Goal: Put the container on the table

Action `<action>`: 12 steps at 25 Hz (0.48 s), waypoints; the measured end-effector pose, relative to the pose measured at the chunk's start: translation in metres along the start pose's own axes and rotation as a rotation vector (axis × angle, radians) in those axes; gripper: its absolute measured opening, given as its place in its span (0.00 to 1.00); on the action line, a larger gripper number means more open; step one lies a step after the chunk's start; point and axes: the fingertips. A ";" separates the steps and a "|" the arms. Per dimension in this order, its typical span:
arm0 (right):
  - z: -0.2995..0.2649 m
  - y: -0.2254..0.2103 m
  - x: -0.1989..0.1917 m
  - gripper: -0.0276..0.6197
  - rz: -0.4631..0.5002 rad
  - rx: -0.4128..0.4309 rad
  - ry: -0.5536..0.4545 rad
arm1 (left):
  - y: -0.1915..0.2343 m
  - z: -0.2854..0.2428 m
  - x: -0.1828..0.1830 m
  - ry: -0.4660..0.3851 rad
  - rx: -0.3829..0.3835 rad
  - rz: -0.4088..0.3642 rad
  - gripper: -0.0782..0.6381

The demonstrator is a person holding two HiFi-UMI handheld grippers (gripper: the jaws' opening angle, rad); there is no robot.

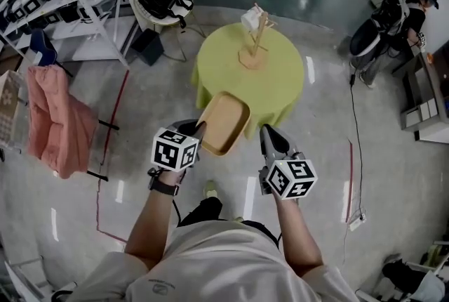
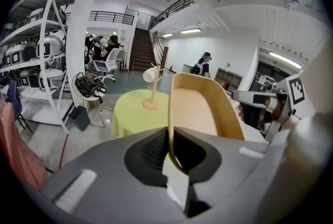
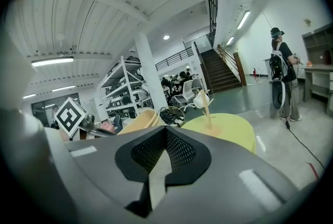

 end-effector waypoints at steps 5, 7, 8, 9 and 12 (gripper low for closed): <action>-0.043 0.004 0.008 0.06 0.000 -0.022 -0.002 | 0.038 -0.020 0.013 -0.002 -0.019 0.000 0.13; -0.059 0.006 0.011 0.06 0.001 -0.024 -0.004 | 0.052 -0.026 0.016 0.000 -0.020 0.001 0.13; -0.066 0.007 0.012 0.06 0.002 -0.023 -0.005 | 0.060 -0.029 0.017 0.001 -0.018 0.002 0.13; -0.074 0.008 0.014 0.06 0.003 -0.021 -0.006 | 0.067 -0.032 0.019 0.001 -0.015 0.006 0.13; -0.094 0.007 0.019 0.06 0.002 -0.015 -0.001 | 0.086 -0.044 0.024 0.005 -0.006 0.028 0.13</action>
Point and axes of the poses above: the fingertips, and each gripper's own axes: z backward along the fingers, y to its left, x out of its top, and after that the axes turned 7 degrees about -z, right-handed
